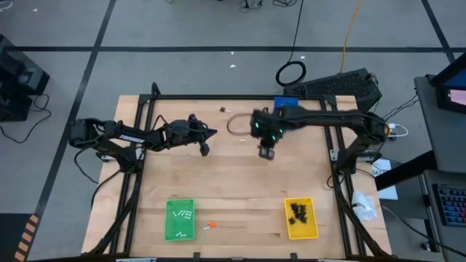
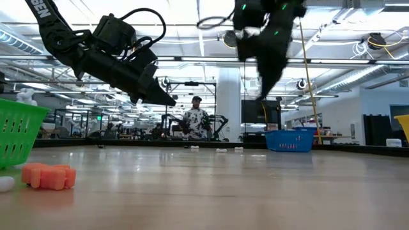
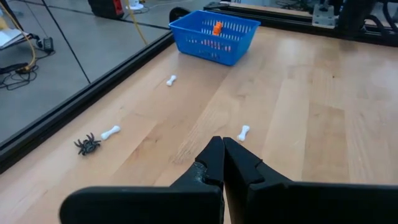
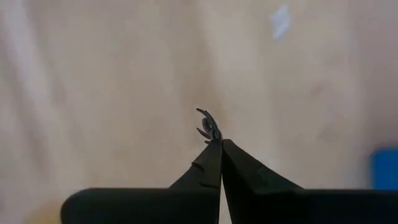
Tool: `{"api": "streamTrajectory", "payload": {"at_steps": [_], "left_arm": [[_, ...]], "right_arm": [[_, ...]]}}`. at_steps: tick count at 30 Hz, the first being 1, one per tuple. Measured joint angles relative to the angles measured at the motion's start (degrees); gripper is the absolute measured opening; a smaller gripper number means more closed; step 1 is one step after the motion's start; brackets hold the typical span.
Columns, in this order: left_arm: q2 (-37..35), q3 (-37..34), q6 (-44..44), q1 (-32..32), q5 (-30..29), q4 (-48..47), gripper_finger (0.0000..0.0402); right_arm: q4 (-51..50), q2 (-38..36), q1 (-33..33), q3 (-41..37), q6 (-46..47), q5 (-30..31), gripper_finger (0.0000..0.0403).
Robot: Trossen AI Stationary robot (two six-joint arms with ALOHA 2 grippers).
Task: Sort Halloween decoration
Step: Put the black spider toy into the yellow bin
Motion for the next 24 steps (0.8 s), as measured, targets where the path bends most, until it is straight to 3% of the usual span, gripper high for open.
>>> {"api": "streamTrajectory", "payload": {"at_steps": [7, 15, 20, 24], "left_arm": [[0.0, 0.0, 0.0, 0.0, 0.9, 0.0, 0.0], [0.0, 0.0, -0.5, -0.2, 1.4, -0.1, 0.0], [0.0, 0.0, -1.5, -0.9, 2.7, -0.2, 0.0], [0.0, 0.0, -1.5, -2.1, 3.7, -0.2, 0.0]], "right_arm": [[-13.3, -7.0, 15.8, 0.0, 20.4, -1.7, 0.0], [-14.2, -9.4, 36.3, 0.1, 48.3, -3.0, 0.0], [-9.8, -6.9, 45.9, -2.3, 58.2, -2.7, 0.0], [2.5, -6.8, 50.0, -11.7, 62.2, -2.7, 0.0]]}}
